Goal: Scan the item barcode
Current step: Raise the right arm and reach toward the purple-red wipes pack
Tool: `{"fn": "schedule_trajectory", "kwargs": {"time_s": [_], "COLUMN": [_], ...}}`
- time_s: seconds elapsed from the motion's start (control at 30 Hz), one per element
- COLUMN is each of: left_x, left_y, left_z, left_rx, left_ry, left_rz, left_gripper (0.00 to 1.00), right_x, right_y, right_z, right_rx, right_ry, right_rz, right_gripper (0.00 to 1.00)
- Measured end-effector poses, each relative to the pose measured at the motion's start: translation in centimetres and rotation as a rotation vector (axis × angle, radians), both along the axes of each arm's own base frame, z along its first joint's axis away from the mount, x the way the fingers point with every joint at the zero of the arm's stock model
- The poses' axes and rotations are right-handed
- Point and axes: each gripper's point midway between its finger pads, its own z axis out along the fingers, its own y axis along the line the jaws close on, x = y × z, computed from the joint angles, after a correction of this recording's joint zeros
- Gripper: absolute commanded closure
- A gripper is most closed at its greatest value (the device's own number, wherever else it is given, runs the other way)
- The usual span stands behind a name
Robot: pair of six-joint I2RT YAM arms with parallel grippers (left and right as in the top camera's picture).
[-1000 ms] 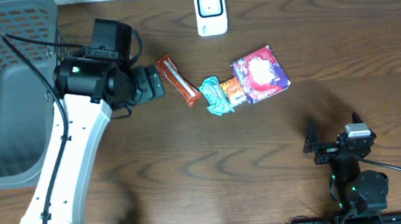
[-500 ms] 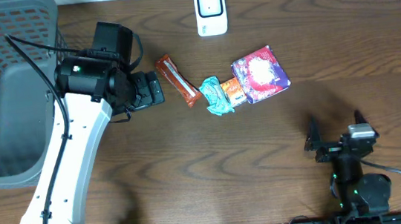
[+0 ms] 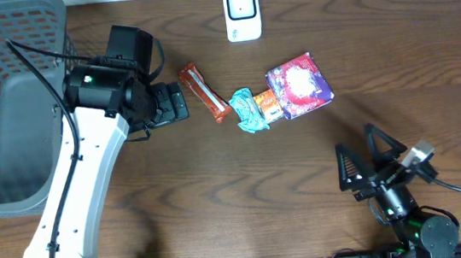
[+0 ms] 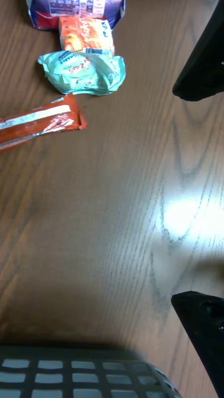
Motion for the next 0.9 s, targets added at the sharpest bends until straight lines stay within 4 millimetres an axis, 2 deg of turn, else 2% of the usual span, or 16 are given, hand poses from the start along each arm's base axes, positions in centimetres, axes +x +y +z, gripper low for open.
{"fn": "schedule_trajectory", "kwargs": {"time_s": [0.07, 0.17, 0.3, 0.5, 0.67, 0.9], "left_x": [0.0, 0.0, 0.0, 0.0, 0.0, 0.0], "left_y": [0.0, 0.0, 0.0, 0.0, 0.0, 0.0], "left_z": [0.0, 0.0, 0.0, 0.0, 0.0, 0.0], "left_rx": [0.0, 0.0, 0.0, 0.0, -0.001, 0.0], "left_ry": [0.0, 0.0, 0.0, 0.0, -0.001, 0.001], "left_rz": [0.0, 0.0, 0.0, 0.0, 0.0, 0.0], "left_gripper": [0.02, 0.02, 0.02, 0.02, 0.02, 0.02], "right_x": [-1.6, -3.7, -2.9, 0.8, 6.3, 15.3], "right_y": [0.3, 0.1, -0.1, -0.8, -1.2, -0.7], "right_z": [3.7, 7.5, 8.9, 10.0, 8.8, 2.8], "right_rx": [0.068, 0.112, 0.103, -0.143, -0.36, -0.561], "right_ry": [-0.132, -0.279, -0.163, 0.091, 0.382, 0.831], "right_rz": [0.046, 0.065, 0.036, -0.081, -0.088, 0.08], "right_gripper": [0.01, 0.01, 0.01, 0.01, 0.01, 0.01]}}
